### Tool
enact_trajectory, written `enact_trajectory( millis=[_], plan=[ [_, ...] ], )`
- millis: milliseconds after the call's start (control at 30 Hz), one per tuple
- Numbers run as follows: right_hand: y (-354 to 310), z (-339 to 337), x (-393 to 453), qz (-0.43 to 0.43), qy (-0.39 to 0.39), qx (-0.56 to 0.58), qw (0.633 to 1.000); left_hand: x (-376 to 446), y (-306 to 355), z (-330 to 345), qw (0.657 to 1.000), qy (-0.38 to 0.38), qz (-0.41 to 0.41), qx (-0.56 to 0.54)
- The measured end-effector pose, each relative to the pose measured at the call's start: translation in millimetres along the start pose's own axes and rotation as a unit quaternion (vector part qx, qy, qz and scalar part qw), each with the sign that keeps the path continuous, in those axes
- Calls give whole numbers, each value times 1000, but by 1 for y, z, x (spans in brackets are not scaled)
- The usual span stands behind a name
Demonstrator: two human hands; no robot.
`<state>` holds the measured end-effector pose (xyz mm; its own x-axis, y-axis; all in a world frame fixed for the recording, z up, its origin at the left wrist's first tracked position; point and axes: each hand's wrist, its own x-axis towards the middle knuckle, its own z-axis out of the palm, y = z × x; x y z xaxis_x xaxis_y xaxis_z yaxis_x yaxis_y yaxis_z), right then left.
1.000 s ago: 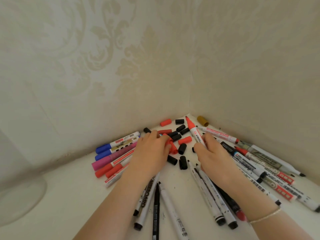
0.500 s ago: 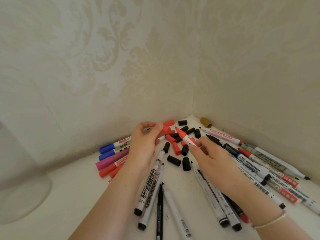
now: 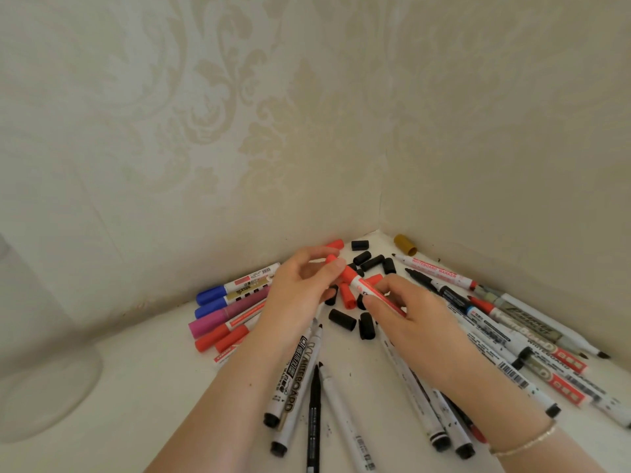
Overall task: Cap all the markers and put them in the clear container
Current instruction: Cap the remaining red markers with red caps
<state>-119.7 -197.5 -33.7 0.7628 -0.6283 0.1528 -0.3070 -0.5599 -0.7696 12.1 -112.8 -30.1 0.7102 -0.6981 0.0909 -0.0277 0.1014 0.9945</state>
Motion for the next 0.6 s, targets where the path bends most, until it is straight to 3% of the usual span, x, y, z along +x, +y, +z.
enact_trajectory(
  millis=[467, 600],
  plan=[
    [-4, -6, 0, -27, 34, 43, 998, -7, 4, 10, 997, -20, 8, -78],
    [-8, -15, 3, -22, 25, 60, 998, 2, 9, 8, 992, 27, 14, -125]
  ],
)
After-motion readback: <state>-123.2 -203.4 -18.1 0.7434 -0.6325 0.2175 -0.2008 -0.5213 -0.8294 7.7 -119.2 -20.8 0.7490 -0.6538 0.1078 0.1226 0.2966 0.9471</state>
